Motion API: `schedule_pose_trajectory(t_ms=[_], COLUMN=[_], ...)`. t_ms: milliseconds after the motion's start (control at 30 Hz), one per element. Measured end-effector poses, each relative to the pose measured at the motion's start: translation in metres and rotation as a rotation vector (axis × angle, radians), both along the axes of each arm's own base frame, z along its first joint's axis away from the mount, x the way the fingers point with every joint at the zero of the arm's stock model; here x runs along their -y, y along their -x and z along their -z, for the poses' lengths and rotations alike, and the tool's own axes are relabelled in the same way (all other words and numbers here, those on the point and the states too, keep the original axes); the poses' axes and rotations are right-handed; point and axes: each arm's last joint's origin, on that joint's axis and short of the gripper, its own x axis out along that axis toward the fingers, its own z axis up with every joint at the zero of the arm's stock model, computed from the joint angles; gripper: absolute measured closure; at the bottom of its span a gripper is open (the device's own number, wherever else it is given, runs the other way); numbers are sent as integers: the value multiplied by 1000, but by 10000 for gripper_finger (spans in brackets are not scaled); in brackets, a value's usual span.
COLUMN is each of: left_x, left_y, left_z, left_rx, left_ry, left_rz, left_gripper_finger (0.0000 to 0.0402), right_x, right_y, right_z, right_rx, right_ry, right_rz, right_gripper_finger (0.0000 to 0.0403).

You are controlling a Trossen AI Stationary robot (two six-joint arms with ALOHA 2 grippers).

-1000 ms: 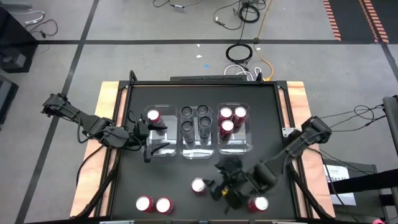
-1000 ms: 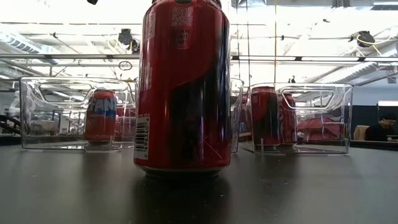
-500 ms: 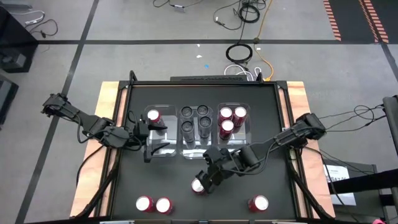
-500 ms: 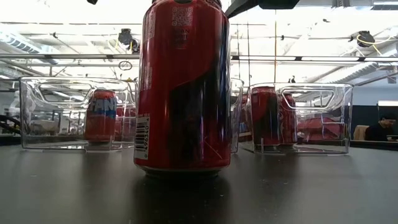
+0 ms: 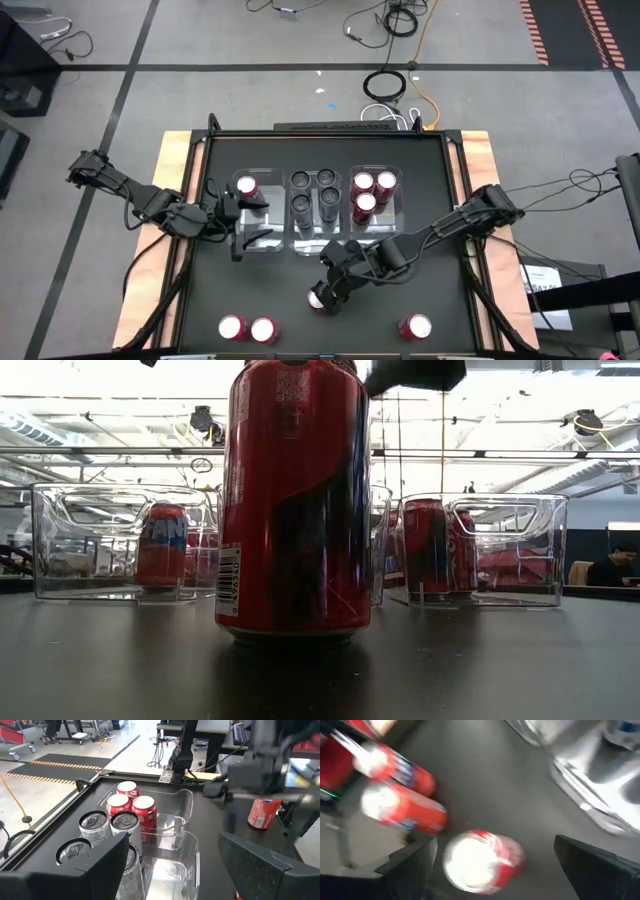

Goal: Sort soda cans
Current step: Put the red soda can into the right transparent bin

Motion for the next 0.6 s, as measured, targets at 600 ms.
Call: schedule_pose_trajectory(t_ms=[600], left_x=[0], left_y=[0], left_z=[0], left_rx=[-4], left_ry=[-2], left_rz=[0], left_gripper_finger=[85], right_x=[-24], right_y=[-11], right_z=[36], right_rx=[-32], right_ry=[113], right_rz=[-235], right_gripper_finger=[10])
